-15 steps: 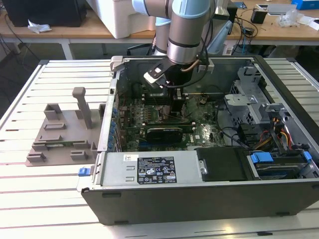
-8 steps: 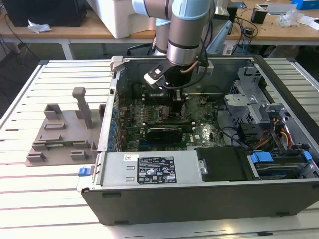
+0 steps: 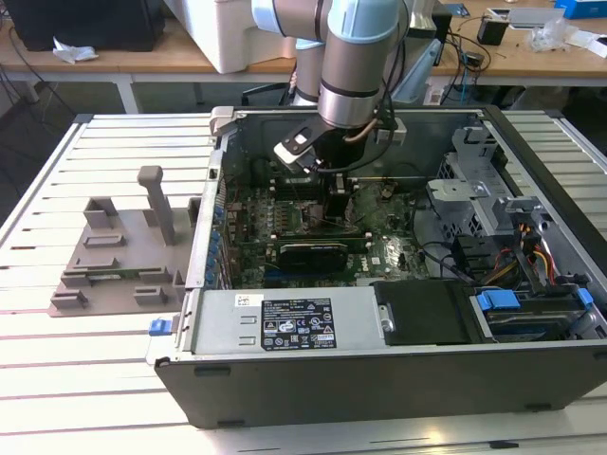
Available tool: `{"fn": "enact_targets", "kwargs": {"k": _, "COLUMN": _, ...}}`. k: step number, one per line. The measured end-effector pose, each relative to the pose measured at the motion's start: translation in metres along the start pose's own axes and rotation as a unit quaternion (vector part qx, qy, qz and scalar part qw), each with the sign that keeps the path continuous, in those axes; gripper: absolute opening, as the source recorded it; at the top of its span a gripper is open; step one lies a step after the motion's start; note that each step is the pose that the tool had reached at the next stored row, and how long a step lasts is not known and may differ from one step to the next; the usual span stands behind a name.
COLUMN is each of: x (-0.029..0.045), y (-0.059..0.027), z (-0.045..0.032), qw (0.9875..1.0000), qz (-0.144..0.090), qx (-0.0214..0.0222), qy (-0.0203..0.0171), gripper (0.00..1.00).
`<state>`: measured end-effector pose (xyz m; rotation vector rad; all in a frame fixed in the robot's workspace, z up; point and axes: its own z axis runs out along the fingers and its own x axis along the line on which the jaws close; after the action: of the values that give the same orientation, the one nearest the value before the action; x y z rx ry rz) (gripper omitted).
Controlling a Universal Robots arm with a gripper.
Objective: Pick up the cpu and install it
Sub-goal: 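Place the cpu into insertion slot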
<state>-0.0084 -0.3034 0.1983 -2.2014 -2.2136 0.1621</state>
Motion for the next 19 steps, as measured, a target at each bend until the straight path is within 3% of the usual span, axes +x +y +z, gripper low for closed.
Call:
{"fn": "enact_targets", "kwargs": {"k": 2, "x": 0.0, "y": 0.0, "z": 0.0, "qw": 1.0, "qz": 0.0, "qx": 0.0001, "qy": 0.0001, "gripper": 0.62}}
{"fn": "enact_targets", "kwargs": {"k": 19, "x": 0.0043, "y": -0.0047, "z": -0.0011, "qw": 1.0, "qz": 0.0, "qx": 0.0001, "qy": 0.0006, "gripper": 0.62}}
